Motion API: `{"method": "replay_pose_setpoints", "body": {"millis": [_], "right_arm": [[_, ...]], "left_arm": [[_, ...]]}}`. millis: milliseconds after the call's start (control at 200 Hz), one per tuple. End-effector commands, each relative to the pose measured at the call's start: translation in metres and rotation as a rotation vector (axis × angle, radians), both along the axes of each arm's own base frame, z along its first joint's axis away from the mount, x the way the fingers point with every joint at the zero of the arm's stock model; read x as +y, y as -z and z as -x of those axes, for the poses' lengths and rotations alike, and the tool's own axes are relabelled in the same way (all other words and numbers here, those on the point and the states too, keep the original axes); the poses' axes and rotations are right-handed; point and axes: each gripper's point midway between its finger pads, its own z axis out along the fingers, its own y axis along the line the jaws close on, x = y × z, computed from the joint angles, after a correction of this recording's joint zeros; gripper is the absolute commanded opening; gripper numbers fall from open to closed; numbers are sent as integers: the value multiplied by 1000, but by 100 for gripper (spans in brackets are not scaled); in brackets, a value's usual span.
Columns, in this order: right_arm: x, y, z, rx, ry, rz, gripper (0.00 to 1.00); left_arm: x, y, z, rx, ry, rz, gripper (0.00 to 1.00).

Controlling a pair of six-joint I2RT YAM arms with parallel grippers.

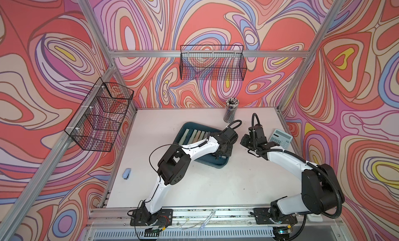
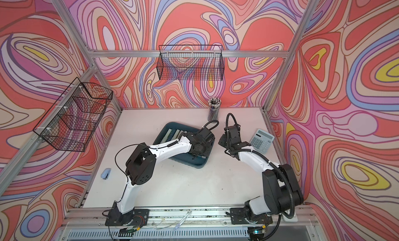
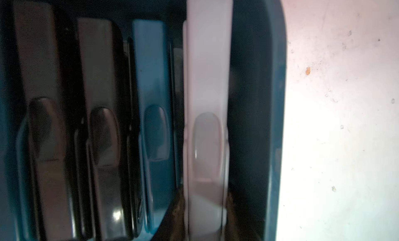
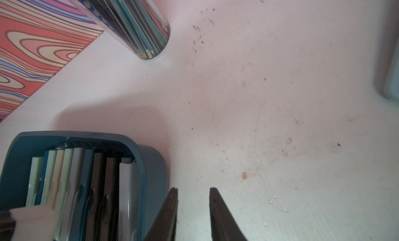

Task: Put the pruning pliers into the storage box
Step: Place the pruning pliers in the storage box.

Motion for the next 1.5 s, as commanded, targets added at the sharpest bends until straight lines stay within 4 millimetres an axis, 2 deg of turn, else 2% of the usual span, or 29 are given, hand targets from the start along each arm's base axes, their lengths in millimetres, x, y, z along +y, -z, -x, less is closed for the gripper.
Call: {"method": "replay_pose_setpoints", "body": {"millis": [0,341,551,711,826,896,1032,1137,1237,1342,1447,1492], "right_arm": [[-2,-4,1,-19,7,-13,27],[-3,-5,4,-20,8,-14,27],[-4,-8,5,-24,12,-8,27],[-8,-12,4,-31,22,13,27],[-12,-18,1,-44,26,38,27],[-17,-24,-2,-60,34,67,28],[-34,-40,-7,-121,81,147,28],[-45,-56,-13,-201,121,175,30],[-50,-76,-19,-271,142,206,36],[-65,-87,-22,-328,175,319,40],[-79,-87,-22,-370,194,450,44],[-83,-87,-22,-399,197,497,44]], "left_arm": [[-5,-1,-2,-19,3,-17,24],[-5,3,-4,-24,15,-26,32],[-5,-6,-8,-55,21,-32,36],[-8,-35,-12,-112,43,5,39],[-12,-75,-15,-207,86,70,43],[-3,-103,-19,-310,96,79,48],[34,-150,-29,-514,67,65,57],[89,-171,-41,-615,-49,46,59],[163,-174,-53,-640,-234,-21,59],[240,-167,-58,-682,-397,-107,61],[312,-155,-48,-705,-538,-214,63],[336,-152,-40,-707,-585,-258,64]]}}
